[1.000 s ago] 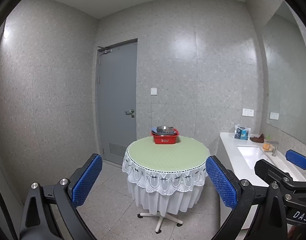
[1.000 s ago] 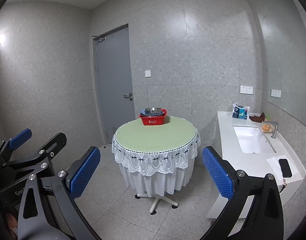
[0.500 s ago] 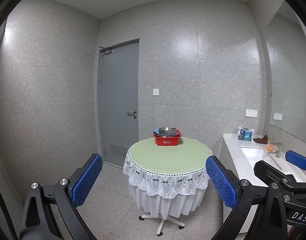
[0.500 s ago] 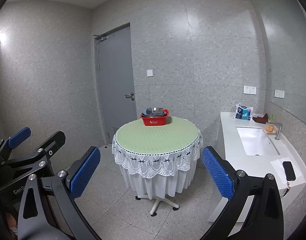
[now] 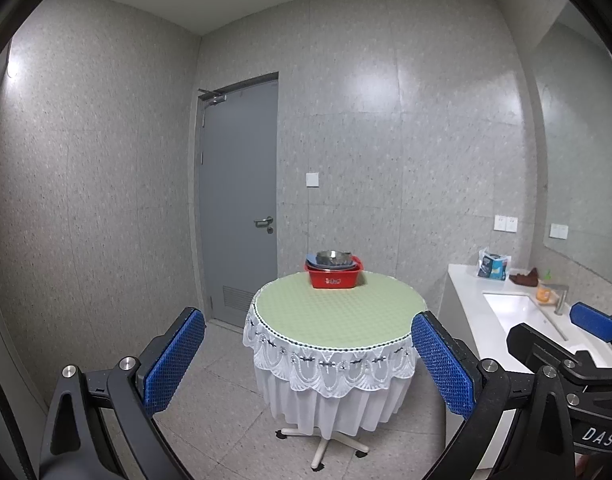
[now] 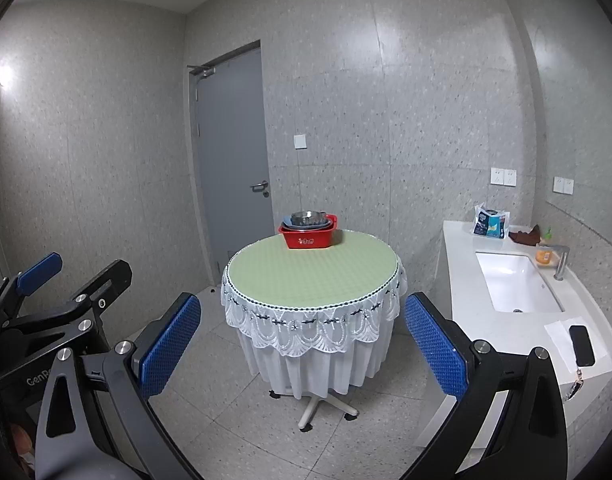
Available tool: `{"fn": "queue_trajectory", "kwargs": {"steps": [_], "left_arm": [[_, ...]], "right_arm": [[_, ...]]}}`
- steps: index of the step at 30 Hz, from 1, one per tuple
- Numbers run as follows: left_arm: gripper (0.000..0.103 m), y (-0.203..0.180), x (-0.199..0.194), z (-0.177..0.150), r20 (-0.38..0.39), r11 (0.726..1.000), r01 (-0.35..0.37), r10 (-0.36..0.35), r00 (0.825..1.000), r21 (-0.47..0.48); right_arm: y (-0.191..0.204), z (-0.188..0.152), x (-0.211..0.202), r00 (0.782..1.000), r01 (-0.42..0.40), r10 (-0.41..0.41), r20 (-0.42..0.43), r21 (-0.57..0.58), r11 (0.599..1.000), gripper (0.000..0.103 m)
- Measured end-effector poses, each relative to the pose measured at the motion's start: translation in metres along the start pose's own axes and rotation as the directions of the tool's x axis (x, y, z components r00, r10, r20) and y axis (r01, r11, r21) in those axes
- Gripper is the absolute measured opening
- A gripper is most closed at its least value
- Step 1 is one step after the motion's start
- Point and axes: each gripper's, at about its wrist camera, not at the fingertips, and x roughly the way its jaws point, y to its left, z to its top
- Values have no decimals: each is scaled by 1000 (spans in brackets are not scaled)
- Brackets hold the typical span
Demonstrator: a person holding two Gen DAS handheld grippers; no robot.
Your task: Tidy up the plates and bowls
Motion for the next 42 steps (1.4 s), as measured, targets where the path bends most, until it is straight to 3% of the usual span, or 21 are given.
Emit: {"fn": "queue_trajectory", "kwargs": {"steps": [42], "left_arm": [[102,-8,11,-6,9,1000,-10,10,1000,13]], "right_arm": [[-15,0,6,1000,-16,16,-2,9,1000,103]]}}
